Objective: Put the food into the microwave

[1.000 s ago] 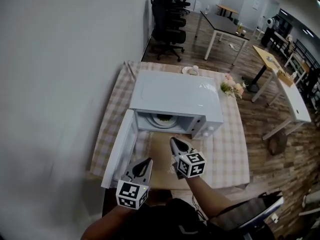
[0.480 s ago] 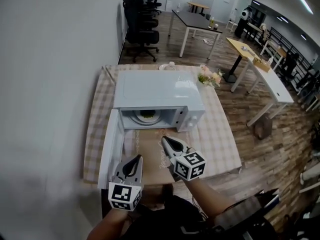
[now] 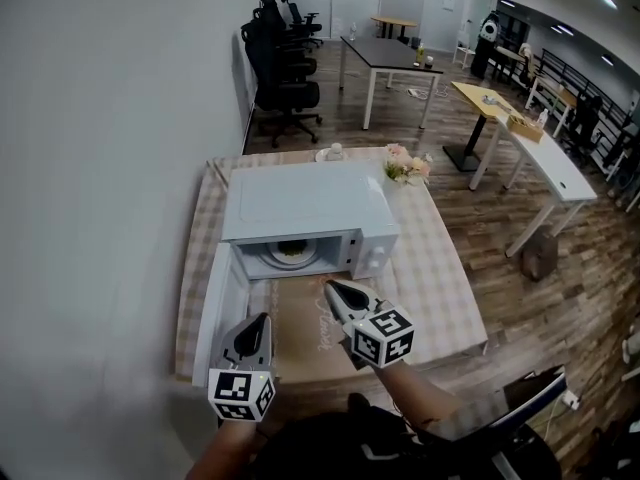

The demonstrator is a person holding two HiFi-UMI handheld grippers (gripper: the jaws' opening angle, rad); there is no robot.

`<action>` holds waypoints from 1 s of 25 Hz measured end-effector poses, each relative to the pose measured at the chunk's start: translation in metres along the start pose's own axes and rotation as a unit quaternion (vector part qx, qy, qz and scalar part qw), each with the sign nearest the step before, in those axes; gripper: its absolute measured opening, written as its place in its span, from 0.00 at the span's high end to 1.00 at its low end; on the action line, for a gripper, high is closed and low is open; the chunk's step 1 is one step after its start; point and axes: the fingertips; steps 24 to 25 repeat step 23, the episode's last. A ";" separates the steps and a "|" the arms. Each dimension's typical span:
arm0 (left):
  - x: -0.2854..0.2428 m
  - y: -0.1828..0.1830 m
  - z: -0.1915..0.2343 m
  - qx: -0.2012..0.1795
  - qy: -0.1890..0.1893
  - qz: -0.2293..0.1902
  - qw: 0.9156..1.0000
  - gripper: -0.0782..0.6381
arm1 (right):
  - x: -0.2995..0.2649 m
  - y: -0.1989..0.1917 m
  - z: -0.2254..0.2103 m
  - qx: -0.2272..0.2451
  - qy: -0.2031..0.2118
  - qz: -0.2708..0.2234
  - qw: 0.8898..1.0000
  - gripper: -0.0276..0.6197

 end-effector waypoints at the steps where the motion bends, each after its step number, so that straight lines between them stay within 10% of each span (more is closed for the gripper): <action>1: -0.002 0.003 -0.002 0.002 0.005 -0.004 1.000 0.88 | 0.002 0.004 -0.002 0.005 0.002 0.001 1.000 0.95; 25: -0.035 0.000 -0.029 0.005 0.023 -0.004 1.000 0.88 | 0.015 0.016 -0.040 0.016 0.018 -0.001 1.000 0.95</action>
Point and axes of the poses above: the fingertips, and each gripper's own axes: x backward along the fingers, z to its left, y out of its top, and after that the axes turned 6 degrees about x, right-handed
